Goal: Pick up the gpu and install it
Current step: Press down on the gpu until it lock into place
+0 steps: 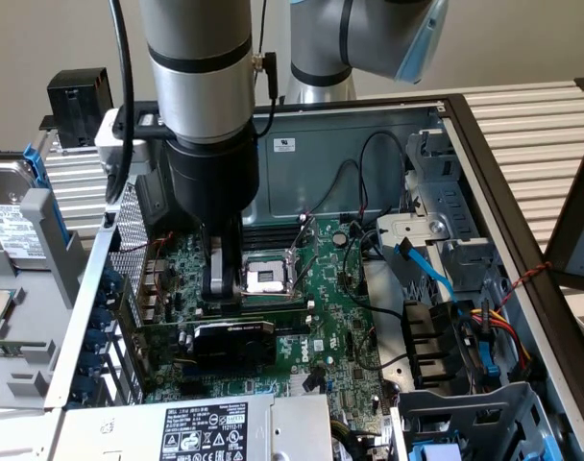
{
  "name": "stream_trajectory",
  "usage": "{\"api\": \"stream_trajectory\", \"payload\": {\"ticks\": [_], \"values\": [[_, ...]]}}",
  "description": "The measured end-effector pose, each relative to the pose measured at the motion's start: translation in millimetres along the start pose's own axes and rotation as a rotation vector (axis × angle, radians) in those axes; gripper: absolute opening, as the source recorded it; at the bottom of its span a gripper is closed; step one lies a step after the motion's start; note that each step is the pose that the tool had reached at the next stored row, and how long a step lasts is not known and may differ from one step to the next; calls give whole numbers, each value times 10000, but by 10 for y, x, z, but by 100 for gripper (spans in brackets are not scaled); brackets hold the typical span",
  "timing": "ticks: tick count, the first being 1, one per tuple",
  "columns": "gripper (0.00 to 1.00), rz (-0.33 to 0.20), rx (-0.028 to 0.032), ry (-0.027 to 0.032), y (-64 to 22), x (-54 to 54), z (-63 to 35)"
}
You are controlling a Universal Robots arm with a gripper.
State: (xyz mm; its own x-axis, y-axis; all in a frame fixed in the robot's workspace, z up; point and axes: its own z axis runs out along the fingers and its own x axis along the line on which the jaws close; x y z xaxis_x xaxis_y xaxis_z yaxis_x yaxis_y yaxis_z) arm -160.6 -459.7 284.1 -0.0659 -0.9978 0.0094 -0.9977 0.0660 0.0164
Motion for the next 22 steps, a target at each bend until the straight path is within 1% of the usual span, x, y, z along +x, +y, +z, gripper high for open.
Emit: {"api": "stream_trajectory", "payload": {"ticks": [3, 10, 16, 18, 20, 21, 22], "values": [[11, 0, 3, -1, -18, -2, 33], [11, 1, 5, 0, -22, -27, 141], [11, -1, 4, 4, -23, -30, 179], [11, -1, 4, 3, -23, -30, 182], [11, 0, 8, -13, -20, -31, 170], [11, 3, 4, -17, -17, -31, 149], [11, 2, -8, -3, -15, -30, 104]]}}
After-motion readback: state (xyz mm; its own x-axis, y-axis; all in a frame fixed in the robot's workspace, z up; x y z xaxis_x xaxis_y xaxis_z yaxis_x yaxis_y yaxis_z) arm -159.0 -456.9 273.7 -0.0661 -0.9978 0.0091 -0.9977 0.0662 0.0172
